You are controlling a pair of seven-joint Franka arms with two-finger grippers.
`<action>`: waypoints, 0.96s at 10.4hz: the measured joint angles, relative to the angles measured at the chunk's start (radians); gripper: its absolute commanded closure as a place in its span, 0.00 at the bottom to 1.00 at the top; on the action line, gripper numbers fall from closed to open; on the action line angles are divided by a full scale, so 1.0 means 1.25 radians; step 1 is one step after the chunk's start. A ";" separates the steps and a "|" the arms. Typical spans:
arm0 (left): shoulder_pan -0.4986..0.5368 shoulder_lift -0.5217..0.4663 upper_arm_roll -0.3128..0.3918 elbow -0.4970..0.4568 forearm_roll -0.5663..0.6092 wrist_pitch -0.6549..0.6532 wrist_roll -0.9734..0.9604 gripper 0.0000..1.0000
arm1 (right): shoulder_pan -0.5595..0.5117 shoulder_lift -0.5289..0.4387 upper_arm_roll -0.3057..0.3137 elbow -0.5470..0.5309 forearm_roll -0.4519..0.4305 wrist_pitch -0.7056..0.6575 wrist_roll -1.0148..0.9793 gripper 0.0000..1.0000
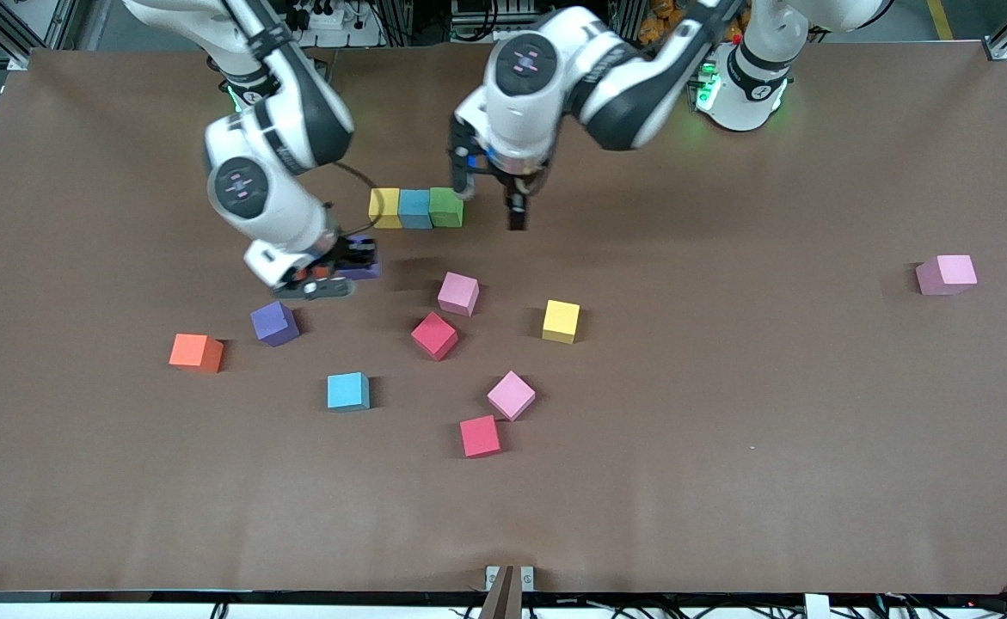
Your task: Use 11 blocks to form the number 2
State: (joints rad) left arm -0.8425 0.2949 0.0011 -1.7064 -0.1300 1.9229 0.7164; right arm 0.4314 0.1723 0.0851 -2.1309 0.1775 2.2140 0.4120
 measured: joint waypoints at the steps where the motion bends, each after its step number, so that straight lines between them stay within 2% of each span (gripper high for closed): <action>1: 0.038 -0.014 0.000 -0.009 0.017 -0.012 0.028 0.00 | 0.040 0.022 0.000 0.000 0.001 0.037 0.049 1.00; 4: 0.093 -0.023 0.000 -0.024 0.022 -0.014 0.105 0.00 | 0.140 0.107 0.000 0.000 -0.002 0.117 0.161 1.00; 7: 0.062 -0.024 -0.016 -0.025 0.023 -0.014 0.105 0.00 | 0.194 0.151 0.000 0.001 -0.026 0.155 0.203 1.00; 10: 0.038 -0.024 -0.021 -0.029 0.023 -0.018 0.105 0.00 | 0.209 0.162 0.000 0.001 -0.086 0.158 0.216 1.00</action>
State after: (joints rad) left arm -0.7951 0.2654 -0.0256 -1.7432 -0.1014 1.9000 0.8478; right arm 0.6923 0.3752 0.0849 -2.1296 0.0700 2.4115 0.6822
